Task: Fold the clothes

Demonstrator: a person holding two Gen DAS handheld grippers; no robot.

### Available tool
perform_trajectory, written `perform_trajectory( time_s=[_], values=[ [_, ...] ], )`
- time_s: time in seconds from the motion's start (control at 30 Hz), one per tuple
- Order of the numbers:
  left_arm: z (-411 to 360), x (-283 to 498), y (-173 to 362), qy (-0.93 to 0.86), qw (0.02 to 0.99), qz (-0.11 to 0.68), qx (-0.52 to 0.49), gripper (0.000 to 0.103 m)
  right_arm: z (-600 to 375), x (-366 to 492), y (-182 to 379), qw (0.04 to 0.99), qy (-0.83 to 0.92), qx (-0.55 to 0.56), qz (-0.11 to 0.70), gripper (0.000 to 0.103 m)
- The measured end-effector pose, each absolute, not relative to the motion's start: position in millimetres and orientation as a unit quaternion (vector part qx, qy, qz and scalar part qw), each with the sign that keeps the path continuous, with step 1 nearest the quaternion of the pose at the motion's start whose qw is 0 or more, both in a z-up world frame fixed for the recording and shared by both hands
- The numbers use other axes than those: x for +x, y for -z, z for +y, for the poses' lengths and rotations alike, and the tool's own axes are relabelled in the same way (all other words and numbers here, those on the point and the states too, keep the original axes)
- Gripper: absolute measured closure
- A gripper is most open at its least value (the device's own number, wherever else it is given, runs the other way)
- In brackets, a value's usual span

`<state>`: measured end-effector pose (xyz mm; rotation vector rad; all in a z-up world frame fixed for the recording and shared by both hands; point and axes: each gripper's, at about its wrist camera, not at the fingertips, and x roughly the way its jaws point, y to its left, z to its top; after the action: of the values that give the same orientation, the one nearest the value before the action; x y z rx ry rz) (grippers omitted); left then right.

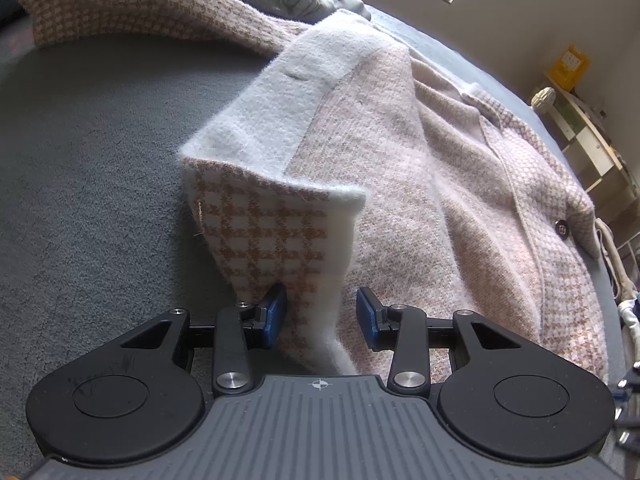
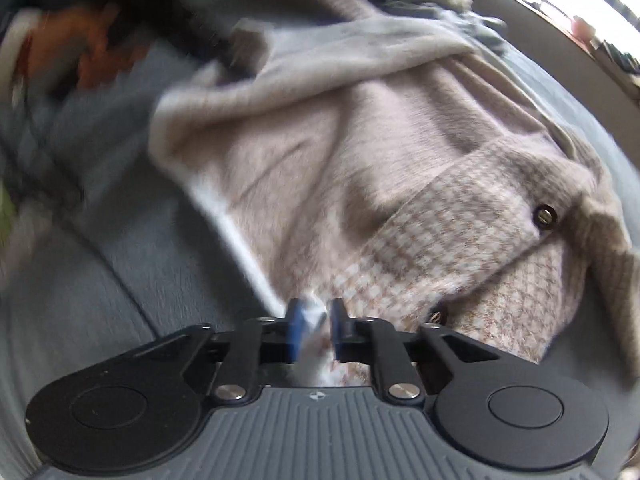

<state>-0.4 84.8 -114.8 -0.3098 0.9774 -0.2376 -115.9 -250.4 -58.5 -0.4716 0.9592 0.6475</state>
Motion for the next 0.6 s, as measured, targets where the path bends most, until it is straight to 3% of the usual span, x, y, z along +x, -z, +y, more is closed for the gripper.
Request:
perform_trajectory(
  time_s=[0.2,0.37,0.6],
  values=[
    [83,-1,116,0.113,0.868,0.462,-0.141,0.064,-294,-76,33,0.857,-0.244,-0.022,0.453,0.101],
    [85,0,116,0.114,0.867,0.463,-0.145,0.064,-395,-53,-6,0.906,-0.117,0.172,0.369,0.101],
    [87,-1,117,0.119,0.867,0.460,-0.149,0.064,-548,-145,-6,0.877,0.175,0.361,0.264,0.101]
  ],
)
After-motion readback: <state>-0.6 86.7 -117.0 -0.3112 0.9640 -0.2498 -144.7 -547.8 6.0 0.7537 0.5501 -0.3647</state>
